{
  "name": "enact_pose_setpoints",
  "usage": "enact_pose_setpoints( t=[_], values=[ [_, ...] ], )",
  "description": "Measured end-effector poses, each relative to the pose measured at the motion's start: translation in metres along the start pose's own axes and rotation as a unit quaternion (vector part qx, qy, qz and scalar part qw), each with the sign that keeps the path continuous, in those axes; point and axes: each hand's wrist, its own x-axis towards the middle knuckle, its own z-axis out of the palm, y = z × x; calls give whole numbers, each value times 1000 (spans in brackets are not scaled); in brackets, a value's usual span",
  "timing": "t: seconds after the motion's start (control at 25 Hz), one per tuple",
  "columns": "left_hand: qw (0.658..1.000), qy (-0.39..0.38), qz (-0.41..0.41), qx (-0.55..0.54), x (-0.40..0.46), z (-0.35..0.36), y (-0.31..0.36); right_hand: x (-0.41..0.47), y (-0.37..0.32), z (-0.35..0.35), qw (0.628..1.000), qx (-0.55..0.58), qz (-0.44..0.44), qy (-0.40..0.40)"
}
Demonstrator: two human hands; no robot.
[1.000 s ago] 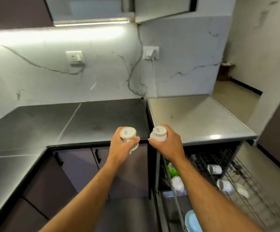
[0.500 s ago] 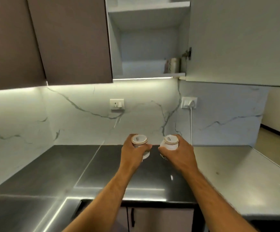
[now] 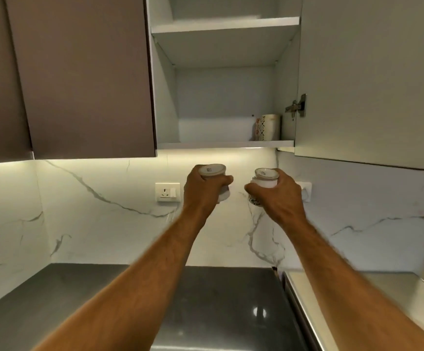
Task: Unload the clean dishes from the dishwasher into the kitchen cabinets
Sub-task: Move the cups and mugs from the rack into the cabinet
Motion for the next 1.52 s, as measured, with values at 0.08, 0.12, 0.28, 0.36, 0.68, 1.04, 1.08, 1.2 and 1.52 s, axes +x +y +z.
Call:
enact_pose_setpoints(
  t=[0.08,0.12,0.28,0.36,0.68,1.04,1.08,1.2,1.52],
  values=[
    [1000,10,1,-8,33,12,5,36,-2,5,1000,-6,-9,13],
    [1000,14,13,1,50,18,9,56,-5,6,1000,-6,-17,15],
    [998,26,46,-22,118,30,30,135,-17,11,999,25,-44,15],
    [998,22,57,-25,152,31,37,167,-21,15,997,33,-57,29],
    [994,-69,11,89,286,43,21,275,-4,39,998,-41,3,55],
    [928,-117,19,352,385,81,42,344,4,98,967,-251,10,48],
    [919,-123,17,374,392,84,42,344,7,104,961,-276,5,34],
    [881,-159,24,445,419,100,30,348,23,119,935,-354,-4,10],
    [854,-270,17,444,445,159,1,362,32,118,935,-353,-8,-32]
  ],
)
